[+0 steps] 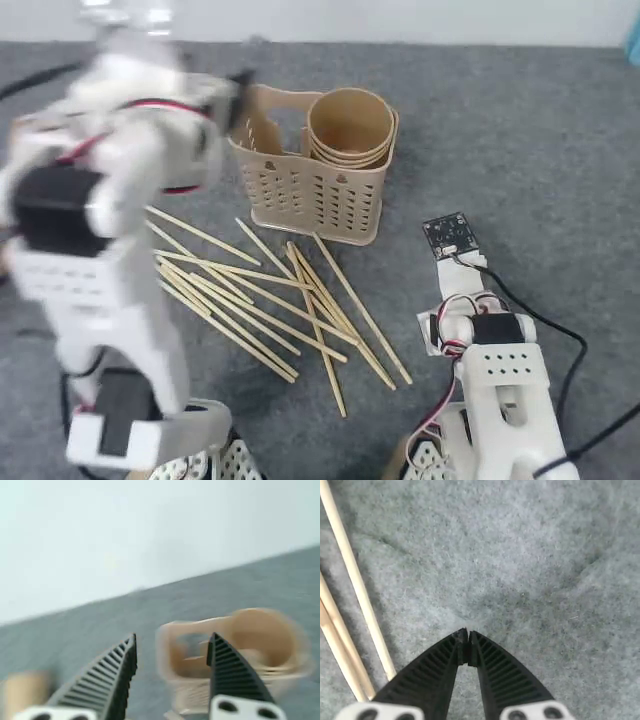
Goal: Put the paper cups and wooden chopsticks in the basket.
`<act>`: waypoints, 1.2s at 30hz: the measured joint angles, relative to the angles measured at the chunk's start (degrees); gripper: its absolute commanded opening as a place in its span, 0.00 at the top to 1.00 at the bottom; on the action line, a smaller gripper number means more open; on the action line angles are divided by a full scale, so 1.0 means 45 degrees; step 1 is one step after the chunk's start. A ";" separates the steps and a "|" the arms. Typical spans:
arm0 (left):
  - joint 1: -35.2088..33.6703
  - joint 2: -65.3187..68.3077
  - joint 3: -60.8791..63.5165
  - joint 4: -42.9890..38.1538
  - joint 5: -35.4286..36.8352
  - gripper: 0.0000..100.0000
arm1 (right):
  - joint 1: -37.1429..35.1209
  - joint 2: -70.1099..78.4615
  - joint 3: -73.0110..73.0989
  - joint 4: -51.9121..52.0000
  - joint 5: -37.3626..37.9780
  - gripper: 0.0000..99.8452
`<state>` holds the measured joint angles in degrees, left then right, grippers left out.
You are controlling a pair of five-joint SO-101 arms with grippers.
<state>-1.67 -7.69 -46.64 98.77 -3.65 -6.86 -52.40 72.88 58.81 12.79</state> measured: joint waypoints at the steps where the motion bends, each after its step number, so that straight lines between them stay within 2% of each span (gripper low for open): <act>1: -0.0762 -0.0137 0.0293 0.0000 0.0000 0.78 | 0.0000 0.0000 0.0000 0.0000 0.0000 0.99; 6: -0.4200 -0.0176 0.2579 -0.0547 0.0000 0.78 | 0.0000 0.0000 0.0000 0.0000 0.0000 0.99; 12: -0.6994 0.0938 0.6525 -0.3653 0.0000 0.78 | 0.0000 0.0000 0.0000 0.0000 0.0000 0.99; 18: -0.8381 0.2676 0.9182 -0.7189 0.0000 0.78 | 0.0020 0.0000 0.0000 0.0000 0.0000 0.99; 32: -1.1272 0.6994 0.9397 -1.0628 -0.0059 0.78 | 0.0000 0.0000 0.0000 0.0000 0.0000 0.99; 36: -1.1546 0.7658 0.9397 -1.0862 -0.1270 0.86 | 0.0000 0.0000 0.0000 0.0000 0.0000 0.99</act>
<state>-53.63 26.77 -4.35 49.89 -9.36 -6.86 -52.40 72.88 58.81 12.79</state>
